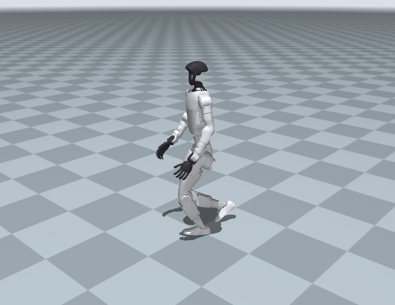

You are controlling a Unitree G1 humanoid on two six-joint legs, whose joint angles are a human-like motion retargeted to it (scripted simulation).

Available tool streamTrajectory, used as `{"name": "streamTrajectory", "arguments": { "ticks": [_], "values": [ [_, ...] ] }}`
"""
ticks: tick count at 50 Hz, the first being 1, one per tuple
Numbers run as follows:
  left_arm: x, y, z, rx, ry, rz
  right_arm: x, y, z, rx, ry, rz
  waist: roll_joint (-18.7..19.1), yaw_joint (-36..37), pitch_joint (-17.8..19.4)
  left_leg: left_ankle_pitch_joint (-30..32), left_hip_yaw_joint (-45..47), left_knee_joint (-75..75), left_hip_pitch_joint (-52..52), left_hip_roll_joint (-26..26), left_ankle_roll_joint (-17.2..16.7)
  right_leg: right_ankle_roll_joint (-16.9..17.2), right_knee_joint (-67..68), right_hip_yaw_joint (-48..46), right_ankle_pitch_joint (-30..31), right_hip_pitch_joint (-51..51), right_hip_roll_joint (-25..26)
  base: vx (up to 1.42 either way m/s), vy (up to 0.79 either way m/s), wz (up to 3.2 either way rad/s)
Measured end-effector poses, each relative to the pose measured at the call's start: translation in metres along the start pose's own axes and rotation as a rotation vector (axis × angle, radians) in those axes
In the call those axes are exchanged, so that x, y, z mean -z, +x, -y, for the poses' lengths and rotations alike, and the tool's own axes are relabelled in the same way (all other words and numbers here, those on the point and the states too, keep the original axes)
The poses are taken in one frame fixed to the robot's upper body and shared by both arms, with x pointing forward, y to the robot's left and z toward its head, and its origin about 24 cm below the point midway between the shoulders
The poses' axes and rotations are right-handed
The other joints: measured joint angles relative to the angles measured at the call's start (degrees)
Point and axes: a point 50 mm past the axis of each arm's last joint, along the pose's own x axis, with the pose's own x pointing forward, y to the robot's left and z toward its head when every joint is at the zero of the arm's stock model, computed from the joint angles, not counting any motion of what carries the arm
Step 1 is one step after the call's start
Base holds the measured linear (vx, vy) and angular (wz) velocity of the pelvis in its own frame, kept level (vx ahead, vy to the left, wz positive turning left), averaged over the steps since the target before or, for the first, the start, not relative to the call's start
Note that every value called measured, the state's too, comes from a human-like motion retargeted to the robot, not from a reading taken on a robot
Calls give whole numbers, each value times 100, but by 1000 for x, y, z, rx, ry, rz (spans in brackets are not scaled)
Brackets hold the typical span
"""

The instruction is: Walk

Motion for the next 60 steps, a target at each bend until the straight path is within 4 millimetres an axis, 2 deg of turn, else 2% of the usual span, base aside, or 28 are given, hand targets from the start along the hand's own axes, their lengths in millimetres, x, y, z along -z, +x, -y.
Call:
{"name": "streamTrajectory", "arguments": {
  "ticks": [3,6,9,12,15,19,23,27,31,33,36,40,46,50,53,55,60],
  "values": [
    [-20,8,0,-1,11,63,11,-5,-6,-27,-3,-40,5,-148,10,-190,4,-219,385,-51,71,-75,893,-58,411,-655,-347,0,5,-63],
    [-42,15,0,-11,15,128,21,-9,-4,-19,0,-69,166,-277,35,-378,-28,-499,830,70,40,-361,1201,-178,173,-1367,-556,1,5,-79],
    [-64,20,1,-23,4,190,30,-12,1,12,12,-94,391,-378,68,-514,-59,-812,1270,265,-54,-559,833,-347,-198,-1992,-558,2,2,-80],
    [-85,23,2,-27,-15,259,38,-16,7,49,25,-123,612,-435,81,-603,-84,-1091,1642,476,-149,-577,-93,-507,-431,-2443,-357,2,-1,-76],
    [-104,24,4,-16,-18,328,46,-19,11,84,43,-158,817,-412,35,-608,-87,-1404,1961,704,-224,-458,-1405,-530,-470,-2719,61,2,-2,-74],
    [-118,23,8,2,-17,384,55,-23,14,111,59,-196,1011,-296,-52,-692,-95,-1510,2235,969,-283,-375,-2720,-411,-401,-2772,615,1,-3,-68],
    [-114,21,13,22,-34,376,61,-27,10,113,74,-225,1066,-262,55,-920,-232,-838,2531,1094,-361,-520,-2403,-414,-333,-2561,859,2,-4,-50],
    [-94,18,17,39,-62,309,66,-30,6,122,90,-248,1411,-159,299,-957,-341,725,2639,1730,-637,-864,-1898,-702,-350,-2072,1407,3,-4,-62],
    [-69,14,20,49,-60,222,57,-24,12,145,81,-221,1813,24,464,31,-440,2668,2161,2583,-951,-1305,-1837,-1003,-572,-1603,1996,0,-5,-54],
    [-59,12,22,53,-59,187,48,-18,18,162,63,-187,1887,138,508,394,-470,3459,1713,2890,-886,-1451,-1924,-1028,-723,-1376,2159,-3,-5,-32],
    [-47,8,21,52,-69,151,28,-8,30,200,34,-118,1828,321,545,319,-491,4094,928,3071,-566,-1499,-2185,-929,-909,-970,2236,-2,-4,-24],
    [-32,1,17,29,-109,116,-4,5,48,256,19,-8,1633,530,617,-126,-428,3789,26,2832,-246,-1375,-2587,-714,-1071,-321,2158,0,0,-40],
    [-11,-8,11,-19,-177,53,-53,17,65,310,28,161,1221,593,614,-328,-329,1445,-629,1803,-354,-1093,-2968,-400,-1257,474,1700,2,3,-54],
    [-4,-10,8,-41,-197,22,-72,20,65,301,25,223,876,492,567,-241,-353,267,-579,1036,-347,-933,-2745,-254,-1480,815,1223,2,4,-45],
    [-6,-7,7,-55,-181,22,-71,20,55,262,20,218,669,429,559,-77,-260,467,-402,714,-214,-787,-2193,-124,-1591,1015,971,1,4,-46],
    [-9,-6,8,-62,-175,27,-61,18,44,223,15,185,553,348,547,-73,-193,717,-284,536,-101,-616,-1674,-84,-1420,1062,809,1,5,-39],
    [-41,8,7,-100,-165,108,-33,12,16,109,12,87,93,50,517,-303,5,383,349,-77,202,43,246,64,132,447,78,-1,5,-47]
  ]
}}
